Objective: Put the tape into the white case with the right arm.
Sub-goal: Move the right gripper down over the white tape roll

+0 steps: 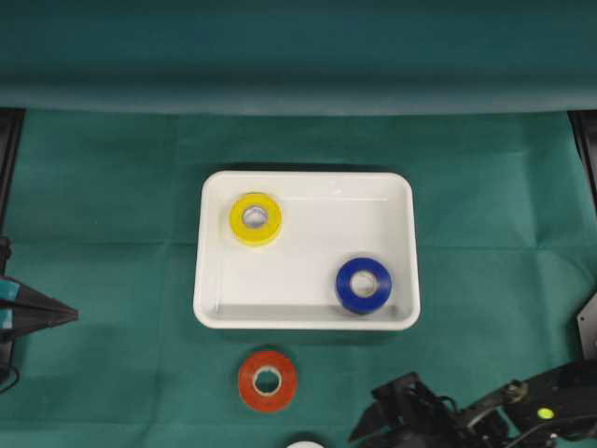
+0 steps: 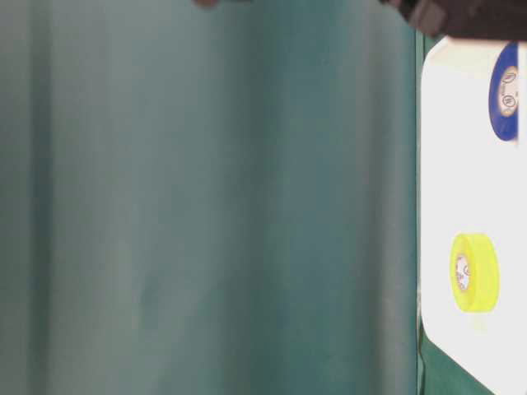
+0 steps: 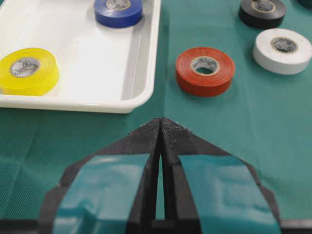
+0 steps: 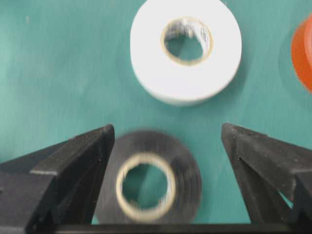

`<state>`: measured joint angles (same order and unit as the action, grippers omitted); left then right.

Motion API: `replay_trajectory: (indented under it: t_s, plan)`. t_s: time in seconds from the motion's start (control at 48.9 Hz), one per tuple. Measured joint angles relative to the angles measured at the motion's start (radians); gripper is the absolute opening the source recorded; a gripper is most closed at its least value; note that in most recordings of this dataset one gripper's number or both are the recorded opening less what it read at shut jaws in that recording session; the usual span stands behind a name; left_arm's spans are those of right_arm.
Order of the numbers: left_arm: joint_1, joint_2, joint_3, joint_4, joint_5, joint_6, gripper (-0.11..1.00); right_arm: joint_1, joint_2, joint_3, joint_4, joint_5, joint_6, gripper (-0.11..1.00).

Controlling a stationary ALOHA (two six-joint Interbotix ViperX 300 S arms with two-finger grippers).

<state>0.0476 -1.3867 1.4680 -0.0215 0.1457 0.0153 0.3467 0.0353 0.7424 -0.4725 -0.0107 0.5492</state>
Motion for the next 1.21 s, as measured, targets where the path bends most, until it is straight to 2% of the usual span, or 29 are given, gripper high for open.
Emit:
replay_trajectory:
  t_s: [0.471, 1.207]
  plan:
    - [0.000, 0.000, 0.000, 0.000, -0.002, 0.000, 0.00, 0.011, 0.155, -0.172, -0.002, 0.003, -0.002, 0.62]
    - [0.000, 0.000, 0.002, 0.000, -0.003, 0.000, 0.00, 0.015, 0.235, -0.210, -0.002, 0.021, 0.002, 0.62]
